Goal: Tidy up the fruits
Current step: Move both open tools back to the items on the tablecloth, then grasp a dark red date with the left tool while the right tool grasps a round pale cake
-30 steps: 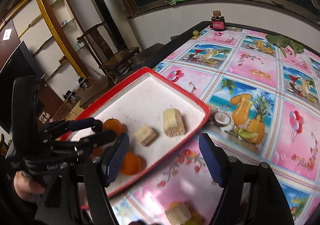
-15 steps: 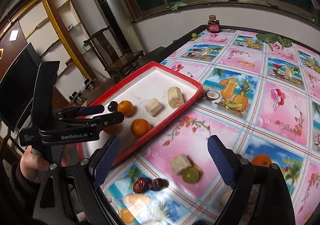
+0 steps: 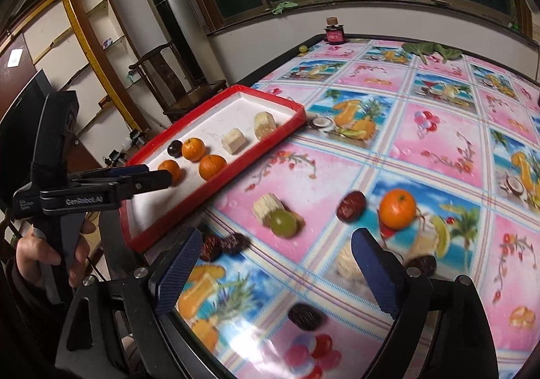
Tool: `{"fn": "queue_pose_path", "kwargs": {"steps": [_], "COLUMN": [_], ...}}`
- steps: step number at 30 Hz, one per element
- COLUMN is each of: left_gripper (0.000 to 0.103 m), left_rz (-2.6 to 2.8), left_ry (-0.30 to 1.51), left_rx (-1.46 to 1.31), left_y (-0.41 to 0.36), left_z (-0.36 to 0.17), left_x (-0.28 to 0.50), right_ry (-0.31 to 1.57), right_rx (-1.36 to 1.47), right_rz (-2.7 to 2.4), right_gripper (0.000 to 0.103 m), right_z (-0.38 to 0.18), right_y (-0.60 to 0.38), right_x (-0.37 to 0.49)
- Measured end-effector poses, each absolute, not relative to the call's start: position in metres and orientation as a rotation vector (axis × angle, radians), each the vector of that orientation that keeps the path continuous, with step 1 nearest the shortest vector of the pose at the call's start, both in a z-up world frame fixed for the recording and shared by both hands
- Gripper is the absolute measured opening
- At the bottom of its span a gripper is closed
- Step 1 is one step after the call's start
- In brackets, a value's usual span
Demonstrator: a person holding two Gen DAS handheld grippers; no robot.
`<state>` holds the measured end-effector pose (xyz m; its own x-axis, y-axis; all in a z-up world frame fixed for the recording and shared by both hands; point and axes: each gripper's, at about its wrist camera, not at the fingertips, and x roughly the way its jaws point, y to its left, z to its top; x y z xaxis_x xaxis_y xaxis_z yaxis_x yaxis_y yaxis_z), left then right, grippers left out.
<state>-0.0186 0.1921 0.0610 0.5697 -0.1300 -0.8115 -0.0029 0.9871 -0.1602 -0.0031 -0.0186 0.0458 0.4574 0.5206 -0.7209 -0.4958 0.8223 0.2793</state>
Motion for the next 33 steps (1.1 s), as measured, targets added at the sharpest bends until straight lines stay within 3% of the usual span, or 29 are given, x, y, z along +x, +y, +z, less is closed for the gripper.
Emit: {"fn": "queue_pose_path", "kwargs": {"steps": [17,25,29,33], "left_gripper": [0.081,0.081,0.060,0.054], "left_rz": [-0.199,-0.239,-0.265,-0.274], "left_ry": [0.983,0.983,1.013,1.028], "left_rx": [-0.106,-0.028,-0.018,-0.012], "left_y": [0.152,0.123,0.116,0.110], "left_z": [0.058,0.042,0.031,0.022], "left_x": [-0.043,-0.050,-0.045,-0.041], "right_ry": [0.949,0.973,0.982,0.981], "right_rx": [0.056,-0.026,-0.060,-0.060], "right_rz": [0.561,0.583,0.588,0.601], "right_gripper": [0.090,0.068,0.062,0.058], "right_z": [0.025,0.018,0.014,0.014], "right_y": [-0.059,-0.053,-0.049,-0.046], "right_x": [-0.022,-0.039,-0.042,-0.041]}}
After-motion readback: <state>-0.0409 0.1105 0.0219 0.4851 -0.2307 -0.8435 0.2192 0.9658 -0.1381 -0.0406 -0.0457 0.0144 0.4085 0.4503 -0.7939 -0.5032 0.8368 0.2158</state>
